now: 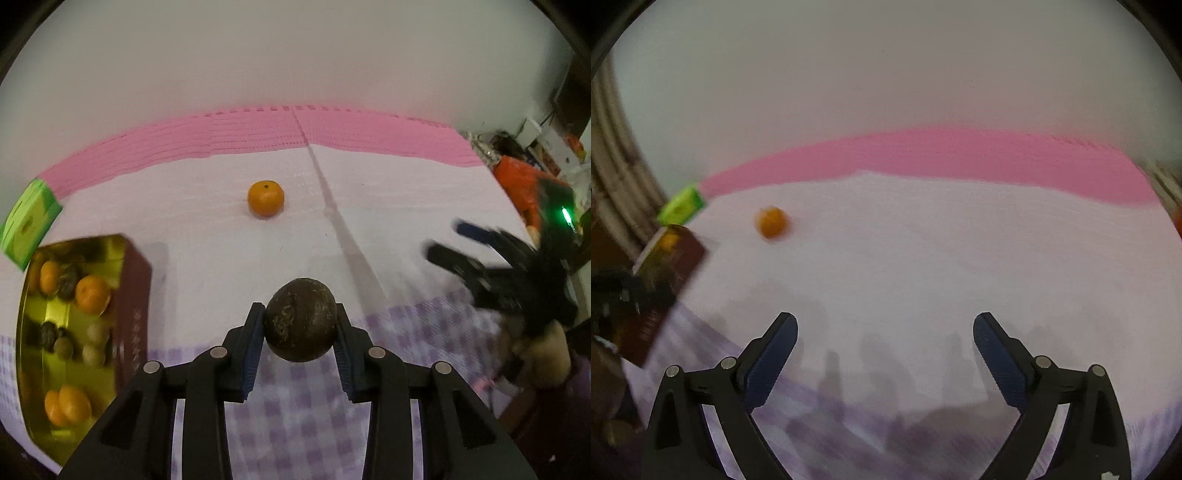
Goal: Organize fruits
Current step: 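Grasp a dark brown fruit with the left gripper while the right grasps a mandarin orange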
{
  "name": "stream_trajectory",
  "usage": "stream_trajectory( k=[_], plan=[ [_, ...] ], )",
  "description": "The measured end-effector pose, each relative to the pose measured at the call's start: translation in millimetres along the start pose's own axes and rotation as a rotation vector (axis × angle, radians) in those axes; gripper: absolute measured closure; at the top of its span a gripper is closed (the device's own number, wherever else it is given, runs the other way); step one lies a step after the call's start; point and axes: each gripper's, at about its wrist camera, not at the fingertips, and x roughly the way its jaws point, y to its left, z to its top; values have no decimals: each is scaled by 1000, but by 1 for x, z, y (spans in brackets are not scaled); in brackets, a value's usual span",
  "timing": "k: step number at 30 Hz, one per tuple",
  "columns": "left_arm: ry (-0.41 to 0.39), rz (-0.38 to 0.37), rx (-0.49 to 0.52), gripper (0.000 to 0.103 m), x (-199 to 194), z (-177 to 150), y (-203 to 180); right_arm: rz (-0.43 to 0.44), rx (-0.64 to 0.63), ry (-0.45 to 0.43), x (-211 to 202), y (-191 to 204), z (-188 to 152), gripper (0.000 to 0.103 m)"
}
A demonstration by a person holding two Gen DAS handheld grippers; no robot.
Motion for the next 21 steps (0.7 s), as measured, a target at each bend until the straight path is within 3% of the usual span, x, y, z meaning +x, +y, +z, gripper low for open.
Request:
stream_trajectory(
  k=[5,12,14,16,17,19,21],
  plan=[
    [-20,-8,-56,66,-27,-5,17,156,-117,-6,41,49,49,8],
    [-47,4,-99,66,-53,-14,40,136,-245,89,115,95,73,9],
    [-52,4,-114,66,-58,-17,48,126,-247,106,129,99,76,18],
    [-62,7,-134,66,-64,-22,55,129,-248,138,141,100,78,36],
    [-66,9,-142,66,-67,-24,58,118,-256,145,145,103,77,40],
    [-72,8,-171,66,-73,-28,67,93,-287,138,145,109,77,68],
    [-79,5,-201,66,-79,-32,76,81,-286,149,140,110,75,69]
  ],
)
